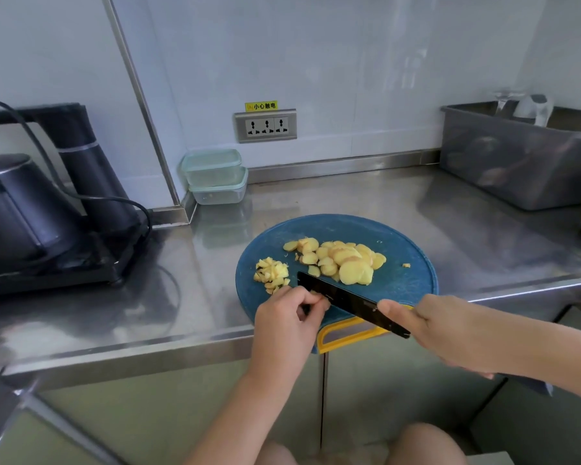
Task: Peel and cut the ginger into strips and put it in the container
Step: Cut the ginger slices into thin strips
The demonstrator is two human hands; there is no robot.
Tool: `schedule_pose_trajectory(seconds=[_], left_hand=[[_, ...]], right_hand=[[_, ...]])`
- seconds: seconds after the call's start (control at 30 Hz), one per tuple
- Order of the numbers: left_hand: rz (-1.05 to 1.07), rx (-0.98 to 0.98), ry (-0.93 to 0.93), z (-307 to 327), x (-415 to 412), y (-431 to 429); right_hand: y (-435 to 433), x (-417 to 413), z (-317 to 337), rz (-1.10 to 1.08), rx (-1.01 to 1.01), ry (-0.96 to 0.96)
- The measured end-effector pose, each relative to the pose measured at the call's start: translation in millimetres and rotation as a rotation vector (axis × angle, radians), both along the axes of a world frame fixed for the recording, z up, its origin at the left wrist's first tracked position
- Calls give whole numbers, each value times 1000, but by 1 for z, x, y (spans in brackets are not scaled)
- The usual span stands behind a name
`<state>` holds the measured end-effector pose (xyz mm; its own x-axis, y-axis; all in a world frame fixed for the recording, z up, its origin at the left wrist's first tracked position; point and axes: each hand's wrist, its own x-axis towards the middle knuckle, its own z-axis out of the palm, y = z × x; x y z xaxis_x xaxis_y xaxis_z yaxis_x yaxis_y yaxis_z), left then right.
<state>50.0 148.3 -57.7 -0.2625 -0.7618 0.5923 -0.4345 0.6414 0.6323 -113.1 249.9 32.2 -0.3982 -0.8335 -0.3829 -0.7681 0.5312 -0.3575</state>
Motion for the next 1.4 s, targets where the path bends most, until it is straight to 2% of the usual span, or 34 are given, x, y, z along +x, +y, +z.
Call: schedule_pose_trajectory(seconds=[0.1, 0.2, 0.33, 0.5, 0.87, 0.97, 1.2, 1.33, 1.4], left_hand=[[1, -15, -1, -1, 0, 0], [15, -18, 12, -2, -1, 2], [33, -41, 1, -4, -1, 3], [22, -47, -43, -2, 0, 3], [7, -62, -53, -2, 3, 4], [-5, -73, -70, -2, 5, 2], [-10, -70, -45, -3, 2, 5], [-8, -81, -55, -3, 1, 4], [-6, -84, -55, -3, 1, 3]], right_hand=[[10, -15, 6, 41, 64, -16], [15, -25, 9, -20, 164, -165], [22, -23, 6, -3, 154, -235], [24, -16, 10, 49, 66, -200], [24, -11, 7, 68, 39, -145], [22, -13, 3, 134, 1, -118], [18, -12, 12, 137, 60, 15], [17, -4, 20, 39, 113, 40], [16, -2, 24, 84, 148, 101]])
